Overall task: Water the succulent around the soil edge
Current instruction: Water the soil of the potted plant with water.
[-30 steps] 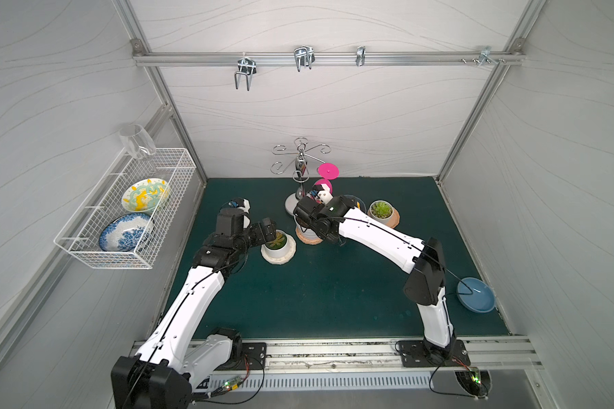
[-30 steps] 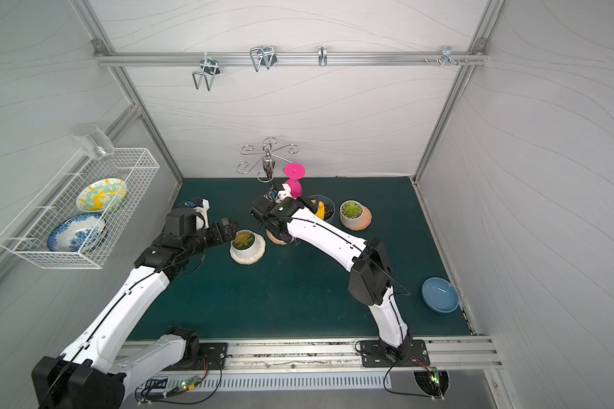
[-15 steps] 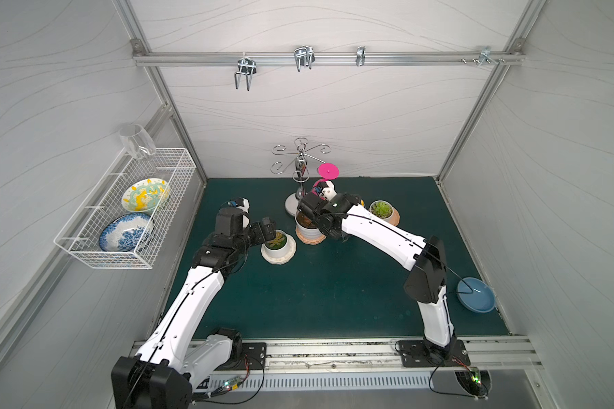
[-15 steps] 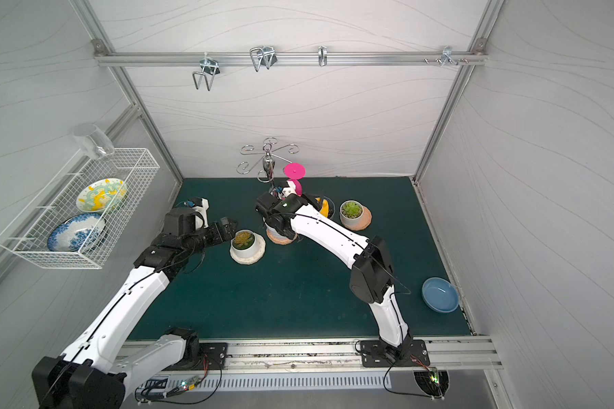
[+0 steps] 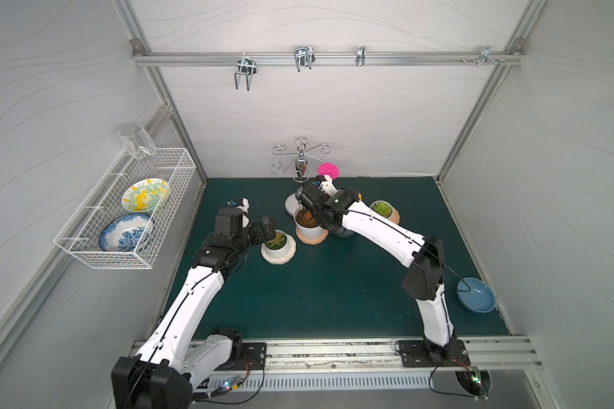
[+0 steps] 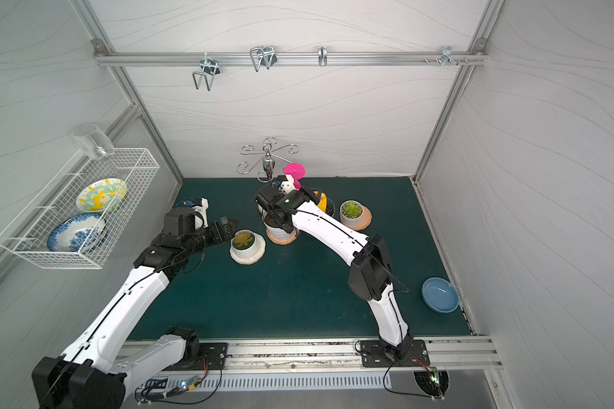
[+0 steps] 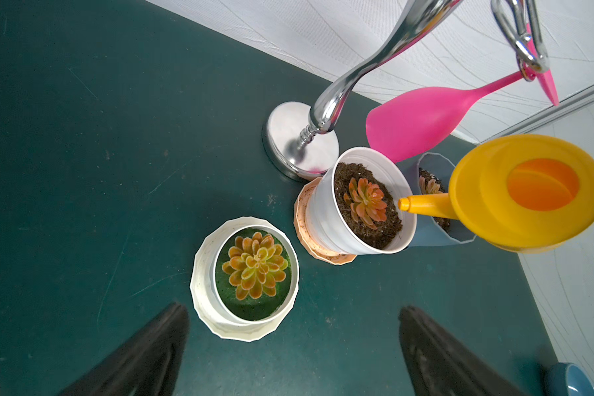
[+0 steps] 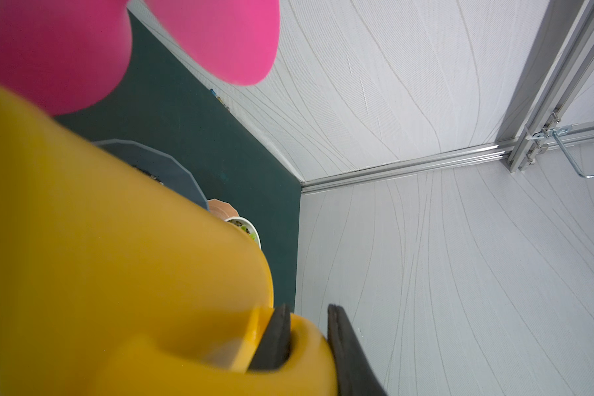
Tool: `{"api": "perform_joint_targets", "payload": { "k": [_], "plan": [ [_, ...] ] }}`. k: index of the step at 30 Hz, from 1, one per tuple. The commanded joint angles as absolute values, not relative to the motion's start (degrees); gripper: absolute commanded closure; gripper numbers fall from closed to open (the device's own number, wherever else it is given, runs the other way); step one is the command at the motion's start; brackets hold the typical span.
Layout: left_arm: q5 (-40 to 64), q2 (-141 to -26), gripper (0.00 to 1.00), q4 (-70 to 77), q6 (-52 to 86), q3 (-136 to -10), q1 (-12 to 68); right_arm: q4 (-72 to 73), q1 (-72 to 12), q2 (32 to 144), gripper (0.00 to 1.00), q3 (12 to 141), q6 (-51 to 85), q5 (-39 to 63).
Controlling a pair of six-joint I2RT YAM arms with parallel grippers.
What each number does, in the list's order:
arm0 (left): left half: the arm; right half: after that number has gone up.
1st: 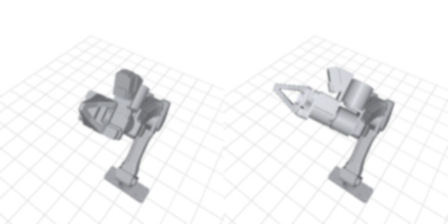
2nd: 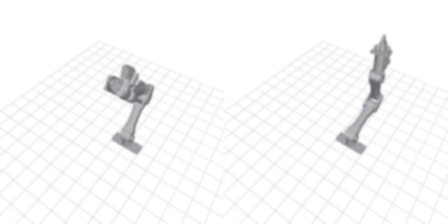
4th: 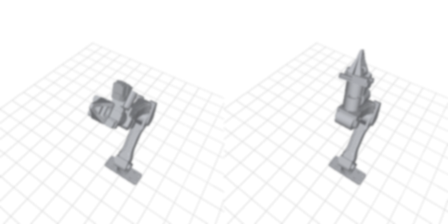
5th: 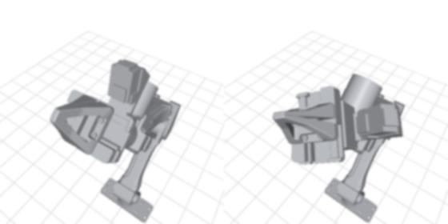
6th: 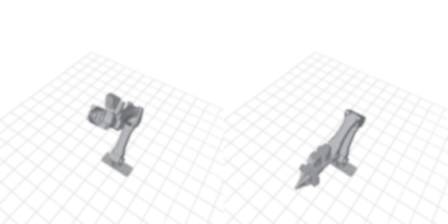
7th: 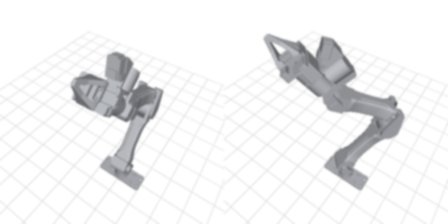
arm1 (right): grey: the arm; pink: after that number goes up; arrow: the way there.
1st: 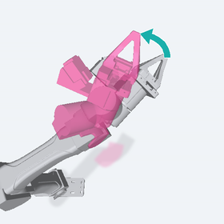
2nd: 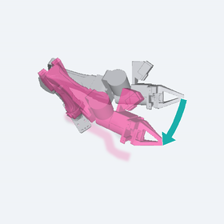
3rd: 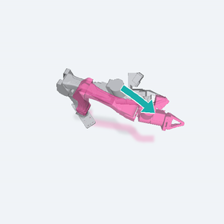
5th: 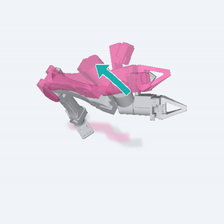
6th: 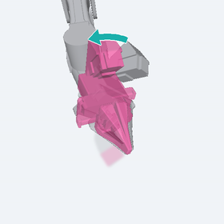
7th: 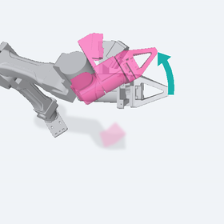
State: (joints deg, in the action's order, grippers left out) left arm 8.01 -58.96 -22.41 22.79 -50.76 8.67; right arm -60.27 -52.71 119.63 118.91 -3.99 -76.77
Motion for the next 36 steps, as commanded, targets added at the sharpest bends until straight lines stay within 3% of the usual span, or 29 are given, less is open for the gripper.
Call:
{"api": "perform_joint_targets", "payload": {
  "k": [1,14,36],
  "plan": [
    [8.7,-58.4,0.0,-19.6,23.1,-51.1,8.5,-56.8,-52.2,121.1,1.0,120.8,-6.4,-79.2],
    [9.0,-58.4,0.0,-19.1,23.3,-50.5,8.4,-55.9,-51.1,124.2,1.0,123.9,-6.6,-80.8],
    [9.4,-58.3,0.0,-18.7,23.4,-50.3,8.3,-40.7,-52.5,128.1,1.0,128.0,-20.8,-83.0]
  ]
}}
